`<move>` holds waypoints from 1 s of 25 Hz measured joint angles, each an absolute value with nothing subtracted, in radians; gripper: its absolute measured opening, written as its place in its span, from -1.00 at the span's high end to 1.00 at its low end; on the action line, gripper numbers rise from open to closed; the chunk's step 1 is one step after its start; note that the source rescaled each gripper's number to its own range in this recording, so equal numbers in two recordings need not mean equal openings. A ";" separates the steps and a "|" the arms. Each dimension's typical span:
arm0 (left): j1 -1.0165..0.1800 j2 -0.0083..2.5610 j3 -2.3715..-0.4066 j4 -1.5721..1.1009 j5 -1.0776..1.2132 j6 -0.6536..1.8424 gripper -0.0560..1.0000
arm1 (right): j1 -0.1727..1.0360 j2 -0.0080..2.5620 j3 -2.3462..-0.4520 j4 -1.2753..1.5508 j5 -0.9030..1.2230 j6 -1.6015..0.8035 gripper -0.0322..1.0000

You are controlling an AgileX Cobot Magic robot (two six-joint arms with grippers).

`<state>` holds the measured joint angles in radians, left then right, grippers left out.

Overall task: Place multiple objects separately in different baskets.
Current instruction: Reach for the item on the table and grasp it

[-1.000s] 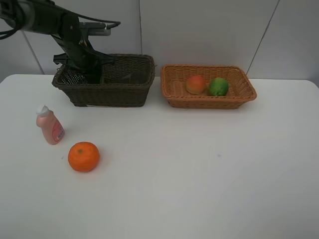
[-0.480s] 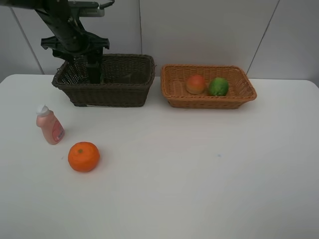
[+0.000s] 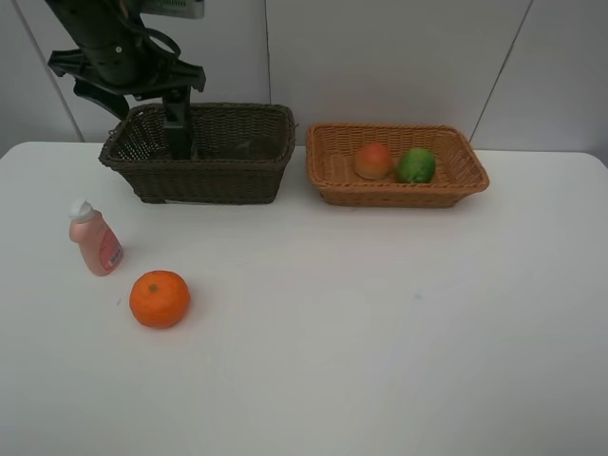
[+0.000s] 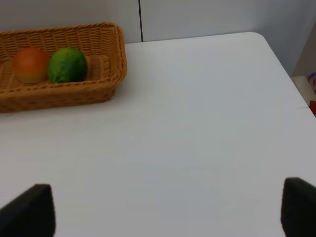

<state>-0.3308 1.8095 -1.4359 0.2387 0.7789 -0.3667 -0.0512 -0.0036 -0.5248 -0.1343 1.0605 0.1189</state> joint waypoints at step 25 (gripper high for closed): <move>-0.139 1.687 -1.142 0.122 0.787 -0.132 -0.96 | -0.051 -0.004 -0.525 -0.134 1.060 0.119 -0.95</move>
<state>-0.1386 1.6865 -1.1418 0.1221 0.7869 -0.1315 -0.0512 -0.0036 -0.5248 -0.1336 1.0605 0.1189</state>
